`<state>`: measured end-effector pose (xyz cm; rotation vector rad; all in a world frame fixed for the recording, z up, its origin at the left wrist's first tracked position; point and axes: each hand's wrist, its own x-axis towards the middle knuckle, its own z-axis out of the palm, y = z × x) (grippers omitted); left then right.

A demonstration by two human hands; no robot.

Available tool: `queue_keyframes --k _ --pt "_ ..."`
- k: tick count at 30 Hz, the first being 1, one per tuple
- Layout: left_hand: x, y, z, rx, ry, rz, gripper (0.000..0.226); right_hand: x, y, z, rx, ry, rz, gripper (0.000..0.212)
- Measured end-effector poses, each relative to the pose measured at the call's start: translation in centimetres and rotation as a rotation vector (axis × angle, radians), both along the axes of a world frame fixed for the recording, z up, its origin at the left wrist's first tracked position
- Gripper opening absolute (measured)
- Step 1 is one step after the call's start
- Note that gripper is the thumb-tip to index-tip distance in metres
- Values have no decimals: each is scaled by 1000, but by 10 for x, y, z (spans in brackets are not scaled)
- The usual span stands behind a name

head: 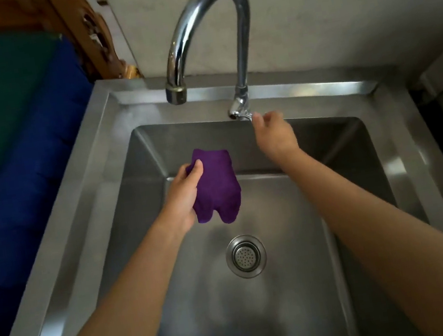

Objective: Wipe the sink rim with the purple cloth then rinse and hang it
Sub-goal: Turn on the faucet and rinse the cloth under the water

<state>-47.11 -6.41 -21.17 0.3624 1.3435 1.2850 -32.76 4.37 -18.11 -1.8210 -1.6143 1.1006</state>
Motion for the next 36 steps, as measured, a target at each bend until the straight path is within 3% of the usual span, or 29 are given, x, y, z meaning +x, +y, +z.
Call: queue_keyframes --k 3,6,10,15,21,29,36 --pt "-10 4 -3 -20 -86 17 15 -17 32 -1 -56 -120 88 58" --pt "-18 11 -2 -9 -164 22 25 -31 50 0 -201 -45 113 54" --pt "-27 22 -5 -40 -215 44 39 -32 59 2 -192 -95 173 56" --pt "-30 31 -12 -15 -159 43 20 -31 62 0 -172 -92 201 51" --pt "-27 34 -17 17 -167 72 35 -35 67 -3 -99 -204 232 45" --pt "-30 31 -13 46 -267 57 18 -38 71 -5 -103 -226 215 35" --pt "-30 32 -10 52 -275 65 32 -41 70 -3 -112 -236 212 37"
